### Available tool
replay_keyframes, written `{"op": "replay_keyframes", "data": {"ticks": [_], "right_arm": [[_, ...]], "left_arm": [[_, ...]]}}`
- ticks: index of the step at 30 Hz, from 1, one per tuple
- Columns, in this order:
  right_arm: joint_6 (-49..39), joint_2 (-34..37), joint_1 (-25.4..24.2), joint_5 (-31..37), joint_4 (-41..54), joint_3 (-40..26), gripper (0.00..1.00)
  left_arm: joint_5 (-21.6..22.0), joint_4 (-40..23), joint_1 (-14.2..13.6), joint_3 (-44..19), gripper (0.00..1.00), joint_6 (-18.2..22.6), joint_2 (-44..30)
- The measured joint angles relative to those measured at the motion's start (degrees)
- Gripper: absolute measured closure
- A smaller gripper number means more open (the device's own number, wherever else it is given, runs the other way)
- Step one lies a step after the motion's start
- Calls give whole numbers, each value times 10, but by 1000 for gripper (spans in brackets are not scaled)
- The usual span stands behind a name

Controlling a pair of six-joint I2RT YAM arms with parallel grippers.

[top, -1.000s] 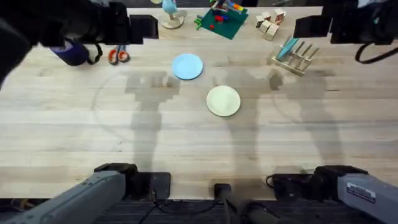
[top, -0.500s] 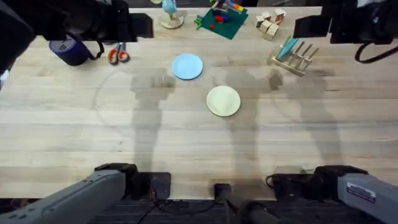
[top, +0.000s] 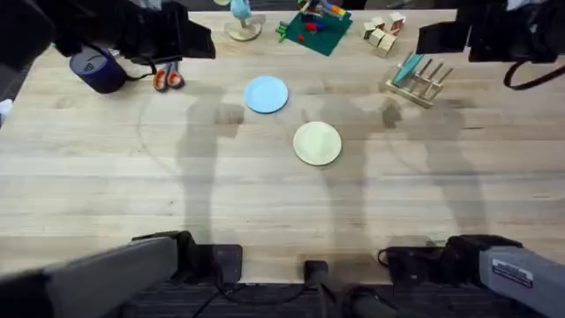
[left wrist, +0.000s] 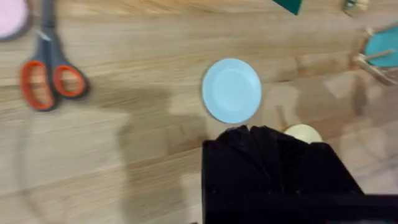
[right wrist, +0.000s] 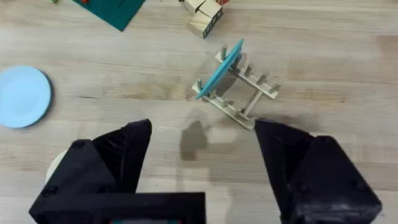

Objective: Pick up the plates from the table one by one and place each into a slot on the dish rack.

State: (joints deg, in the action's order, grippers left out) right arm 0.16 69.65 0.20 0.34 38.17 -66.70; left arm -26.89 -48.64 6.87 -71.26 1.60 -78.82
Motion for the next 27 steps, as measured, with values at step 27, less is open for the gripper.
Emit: {"op": "replay_keyframes", "data": {"ticks": [27], "right_arm": [[0,0,0,0,0,0,5]], "left_arm": [[-259,90,32,0,960,56,-283]]}}
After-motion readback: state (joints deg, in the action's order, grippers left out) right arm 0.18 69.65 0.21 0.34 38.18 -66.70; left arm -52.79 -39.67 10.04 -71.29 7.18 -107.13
